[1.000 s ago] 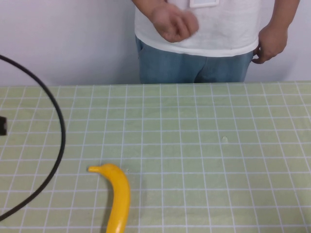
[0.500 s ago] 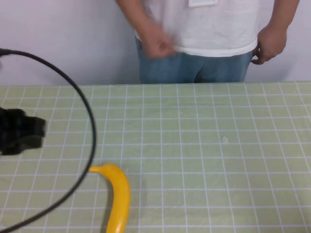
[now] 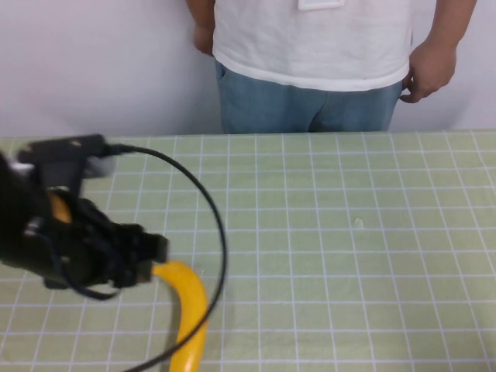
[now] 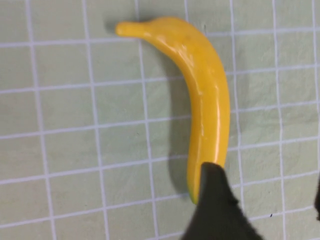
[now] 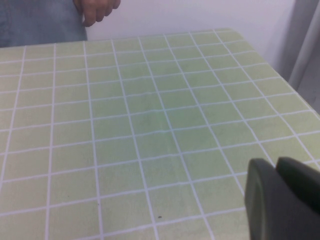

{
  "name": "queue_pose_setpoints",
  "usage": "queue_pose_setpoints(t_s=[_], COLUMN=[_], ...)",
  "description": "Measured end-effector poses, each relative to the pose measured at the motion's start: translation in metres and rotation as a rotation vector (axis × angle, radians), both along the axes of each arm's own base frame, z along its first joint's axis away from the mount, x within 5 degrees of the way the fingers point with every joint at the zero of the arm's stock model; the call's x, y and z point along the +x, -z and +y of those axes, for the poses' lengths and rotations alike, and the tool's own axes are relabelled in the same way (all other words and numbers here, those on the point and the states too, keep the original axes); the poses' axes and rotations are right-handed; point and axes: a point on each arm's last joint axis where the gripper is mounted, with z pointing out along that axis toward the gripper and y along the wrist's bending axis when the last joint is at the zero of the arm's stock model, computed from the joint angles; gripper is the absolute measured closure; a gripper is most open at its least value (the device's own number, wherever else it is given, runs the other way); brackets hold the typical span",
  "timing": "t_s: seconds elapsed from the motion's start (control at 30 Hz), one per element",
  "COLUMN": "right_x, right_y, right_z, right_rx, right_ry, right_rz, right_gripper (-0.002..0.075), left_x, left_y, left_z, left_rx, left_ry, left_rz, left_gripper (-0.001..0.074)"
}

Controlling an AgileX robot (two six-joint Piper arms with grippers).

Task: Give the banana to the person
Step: Pick up the banana

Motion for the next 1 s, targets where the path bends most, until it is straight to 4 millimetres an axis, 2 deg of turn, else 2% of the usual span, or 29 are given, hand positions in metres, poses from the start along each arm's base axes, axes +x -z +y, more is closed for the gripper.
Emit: queue_pose_setpoints(t_s=[0.1, 0.37, 0.67, 1.0], right_x=[0.000, 0.000, 0.000, 0.000], right_y=[0.000, 0.000, 0.000, 0.000], right_z=[0.000, 0.000, 0.000, 0.000], right_rx=[0.000, 0.000, 0.000, 0.000], right_ry=[0.000, 0.000, 0.000, 0.000], right_rz=[0.000, 0.000, 0.000, 0.000], right_gripper=[0.0735, 0.0735, 0.0735, 0.0735], left_x=[0.004, 0.011, 0.005, 0.011], left_y=[0.014, 0.059, 0.113, 0.148], left_z=[-0.014, -0.051, -0.049, -0.056], left_rx=[0.026, 0.127, 0.108, 0.096], left_ry=[0.028, 0.099, 0.045, -0.008], left_rz=[0.038, 0.119, 0.130, 0.157], left_gripper=[0.0335, 0.0309, 0.0308, 0.0307])
